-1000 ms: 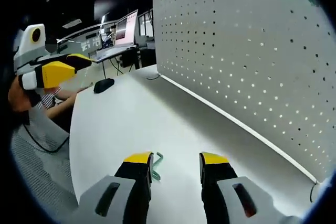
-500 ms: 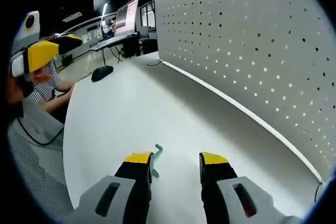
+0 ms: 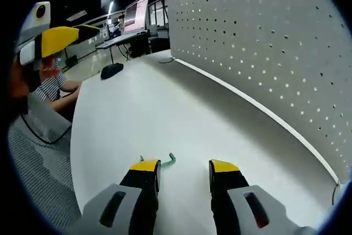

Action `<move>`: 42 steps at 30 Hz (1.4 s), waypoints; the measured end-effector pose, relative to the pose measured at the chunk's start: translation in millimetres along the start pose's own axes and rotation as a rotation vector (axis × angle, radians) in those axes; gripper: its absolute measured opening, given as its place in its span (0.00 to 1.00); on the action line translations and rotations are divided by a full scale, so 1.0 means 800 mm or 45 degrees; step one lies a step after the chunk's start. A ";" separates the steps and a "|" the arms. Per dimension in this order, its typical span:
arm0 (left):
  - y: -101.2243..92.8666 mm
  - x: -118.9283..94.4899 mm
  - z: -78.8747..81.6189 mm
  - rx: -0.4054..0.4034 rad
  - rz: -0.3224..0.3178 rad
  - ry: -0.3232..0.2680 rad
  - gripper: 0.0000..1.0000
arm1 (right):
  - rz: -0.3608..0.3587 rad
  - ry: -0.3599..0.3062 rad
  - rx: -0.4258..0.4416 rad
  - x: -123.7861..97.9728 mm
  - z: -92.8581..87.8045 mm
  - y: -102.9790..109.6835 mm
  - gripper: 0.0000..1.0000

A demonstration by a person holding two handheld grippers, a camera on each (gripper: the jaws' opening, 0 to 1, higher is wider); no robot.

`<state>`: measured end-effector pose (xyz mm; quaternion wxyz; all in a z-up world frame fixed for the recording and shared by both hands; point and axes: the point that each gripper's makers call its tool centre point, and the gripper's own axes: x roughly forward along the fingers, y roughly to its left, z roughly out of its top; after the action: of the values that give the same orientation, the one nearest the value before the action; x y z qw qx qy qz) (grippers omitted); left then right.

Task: Insert the hook assembly into the mounting plate slot until the hook locks in place.

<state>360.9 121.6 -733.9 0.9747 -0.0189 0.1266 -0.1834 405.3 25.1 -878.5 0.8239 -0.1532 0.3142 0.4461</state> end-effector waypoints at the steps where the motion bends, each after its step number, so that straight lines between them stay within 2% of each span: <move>1: 0.000 0.000 0.000 0.000 -0.001 -0.001 0.26 | 0.002 0.003 0.000 0.000 -0.001 0.001 0.33; 16: -0.004 0.000 0.001 0.002 -0.015 -0.003 0.26 | 0.042 0.057 -0.037 -0.011 -0.019 0.028 0.34; 23: -0.005 0.001 0.001 0.003 -0.018 0.001 0.25 | 0.068 0.083 -0.160 -0.012 -0.025 0.033 0.34; 28: -0.006 0.002 0.000 0.005 -0.024 0.007 0.25 | 0.094 0.067 -0.167 -0.008 -0.025 0.037 0.34; 31: -0.007 0.002 -0.001 0.005 -0.027 0.011 0.25 | 0.093 0.075 -0.222 -0.004 -0.026 0.040 0.33; 36: -0.008 0.003 -0.002 0.008 -0.032 0.015 0.24 | 0.136 0.066 -0.316 -0.005 -0.027 0.052 0.26; 42: -0.009 0.003 -0.003 0.006 -0.038 0.019 0.24 | 0.184 0.087 -0.358 -0.006 -0.032 0.062 0.14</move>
<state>359.9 113.9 -735.9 0.9709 -0.0169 0.1333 -0.1984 352.5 36.3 -893.3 0.7489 -0.2592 0.2867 0.5383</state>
